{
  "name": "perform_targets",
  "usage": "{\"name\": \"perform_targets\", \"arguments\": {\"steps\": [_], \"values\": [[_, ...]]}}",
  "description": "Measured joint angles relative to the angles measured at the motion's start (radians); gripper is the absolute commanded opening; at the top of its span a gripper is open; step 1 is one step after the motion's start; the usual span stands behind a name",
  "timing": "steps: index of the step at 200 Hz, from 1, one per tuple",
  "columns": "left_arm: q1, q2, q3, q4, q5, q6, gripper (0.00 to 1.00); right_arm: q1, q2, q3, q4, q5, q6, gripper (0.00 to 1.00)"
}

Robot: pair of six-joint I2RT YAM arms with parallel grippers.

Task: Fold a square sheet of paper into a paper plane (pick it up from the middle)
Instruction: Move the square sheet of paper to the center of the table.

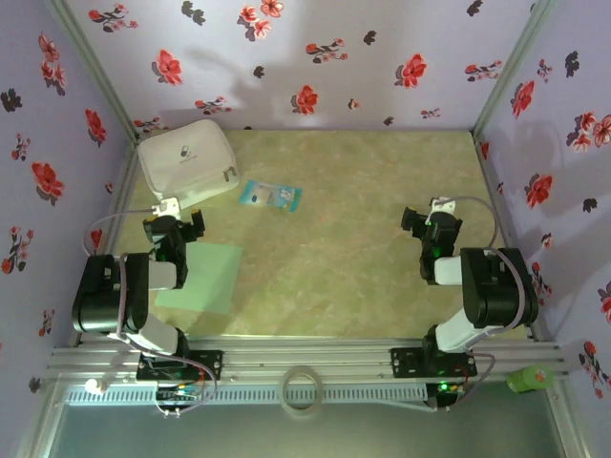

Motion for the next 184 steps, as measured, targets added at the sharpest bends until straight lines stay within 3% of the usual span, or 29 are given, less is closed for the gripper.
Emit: {"name": "perform_targets", "arguments": {"steps": [184], "values": [[0.000, 0.000, 0.000, 0.000, 0.000, 0.000, 1.00, -0.002, 0.000, 0.001, 0.000, -0.020, 0.000, 0.99]]}}
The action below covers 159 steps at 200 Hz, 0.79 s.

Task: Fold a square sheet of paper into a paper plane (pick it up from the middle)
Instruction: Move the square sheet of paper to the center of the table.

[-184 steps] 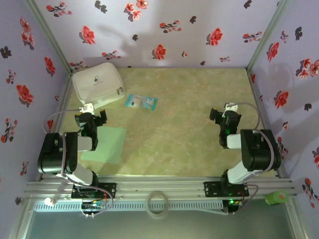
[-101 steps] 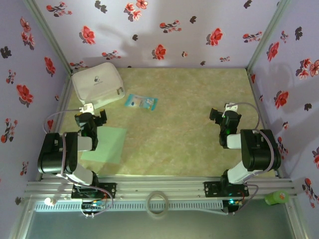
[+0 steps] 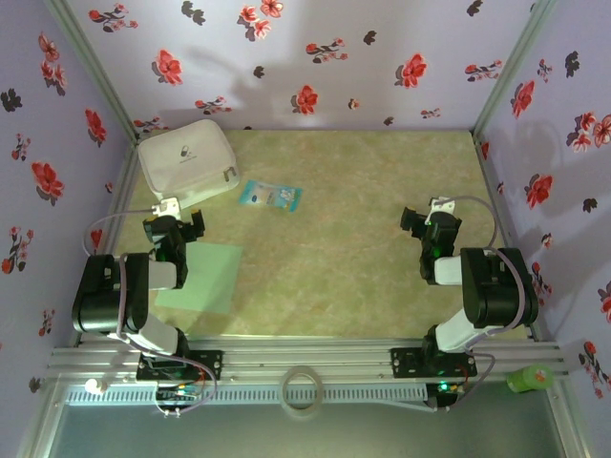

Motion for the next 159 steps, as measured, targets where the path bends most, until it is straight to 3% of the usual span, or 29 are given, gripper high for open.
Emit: {"name": "perform_targets", "arguments": {"steps": [116, 138, 159], "values": [[0.000, -0.010, -0.007, 0.005, 0.042, 0.001, 1.00, -0.001, -0.016, 0.001, -0.022, -0.045, -0.016, 0.99], [0.000, -0.120, -0.028, -0.063, 0.048, -0.001, 1.00, 0.000, -0.093, 0.005, -0.090, -0.051, -0.017, 0.99], [0.000, -0.283, 0.004, -0.227, 0.047, -0.029, 1.00, 0.000, -0.199, 0.086, -0.299, -0.052, 0.007, 0.99]]}}
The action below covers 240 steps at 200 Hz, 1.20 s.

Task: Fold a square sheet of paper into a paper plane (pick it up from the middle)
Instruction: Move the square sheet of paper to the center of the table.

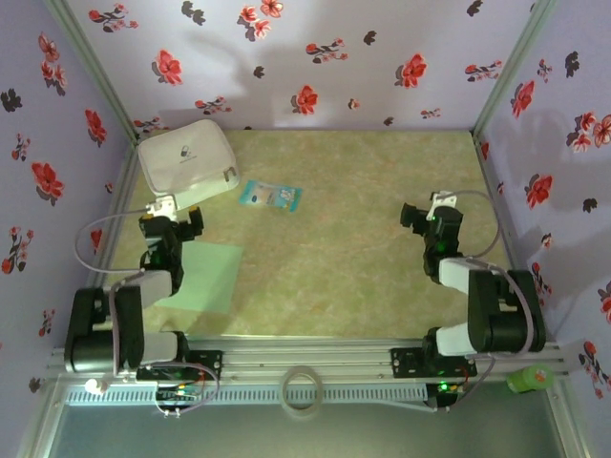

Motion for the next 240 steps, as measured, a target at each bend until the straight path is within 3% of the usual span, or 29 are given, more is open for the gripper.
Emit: {"name": "perform_targets", "arguments": {"steps": [30, 46, 86, 122, 170, 240], "values": [[0.000, -0.174, 0.118, -0.301, -0.007, -0.111, 1.00, 0.000, -0.087, 0.225, -0.360, -0.013, 0.140, 0.99], [0.001, -0.224, 0.191, -0.484, 0.008, -0.201, 1.00, -0.004, -0.096, 0.351, -0.545, -0.085, 0.243, 0.99], [0.002, -0.214, 0.296, -0.850, 0.142, -0.353, 1.00, 0.019, -0.098, 0.372, -0.712, -0.381, 0.414, 0.99], [0.002, -0.130, 0.306, -1.084, 0.191, -0.439, 1.00, 0.166, -0.100, 0.337, -0.757, -0.463, 0.507, 0.99], [0.002, -0.071, 0.307, -1.204, 0.214, -0.471, 1.00, 0.261, -0.062, 0.338, -0.758, -0.474, 0.553, 0.99], [-0.030, -0.025, 0.303, -1.208, 0.346, -0.488, 0.96, 0.277, -0.026, 0.339, -0.760, -0.474, 0.563, 0.99]]}}
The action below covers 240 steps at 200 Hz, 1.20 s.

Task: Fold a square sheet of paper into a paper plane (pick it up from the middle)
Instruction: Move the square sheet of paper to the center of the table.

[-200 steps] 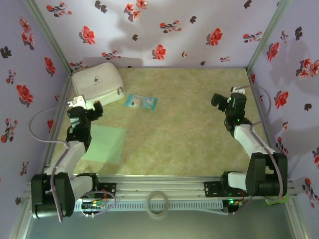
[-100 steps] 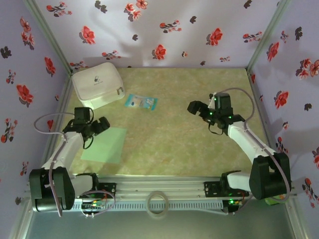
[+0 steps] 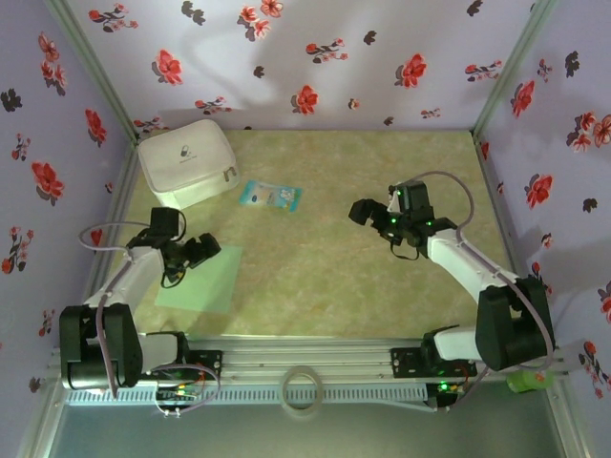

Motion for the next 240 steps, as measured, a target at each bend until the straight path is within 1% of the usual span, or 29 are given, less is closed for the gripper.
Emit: {"name": "perform_targets", "arguments": {"steps": [13, 48, 81, 115, 148, 172, 197, 220, 240], "values": [[-0.016, 0.010, -0.006, 0.007, 0.013, -0.004, 0.95, 0.002, 0.006, 0.000, 0.000, 0.000, 0.000, 0.99], [-0.071, 0.044, -0.016, 0.020, 0.027, -0.027, 0.94, 0.005, 0.024, 0.000, 0.000, 0.000, 0.010, 0.99], [-0.128, 0.069, -0.043, 0.054, 0.034, -0.090, 0.95, 0.005, 0.027, 0.000, 0.000, 0.002, 0.016, 0.99], [-0.234, 0.084, -0.058, 0.130, 0.030, -0.201, 0.94, 0.005, 0.041, 0.003, -0.001, 0.005, 0.016, 0.99], [-0.381, 0.130, -0.048, 0.248, -0.001, -0.344, 0.93, 0.005, 0.046, 0.007, -0.002, 0.012, 0.016, 0.99], [-0.507, 0.198, 0.004, 0.296, -0.047, -0.449, 0.93, 0.005, 0.046, 0.007, -0.006, 0.028, 0.016, 0.99], [-0.600, 0.286, 0.096, 0.298, -0.085, -0.524, 0.94, 0.005, 0.046, 0.007, -0.014, 0.034, 0.016, 0.99], [-0.666, 0.347, 0.200, 0.247, -0.134, -0.542, 0.96, 0.005, 0.046, 0.007, -0.026, 0.038, 0.016, 0.99], [-0.699, 0.360, 0.309, 0.172, -0.193, -0.512, 1.00, 0.005, 0.046, 0.007, -0.033, 0.039, 0.015, 0.99]]}}
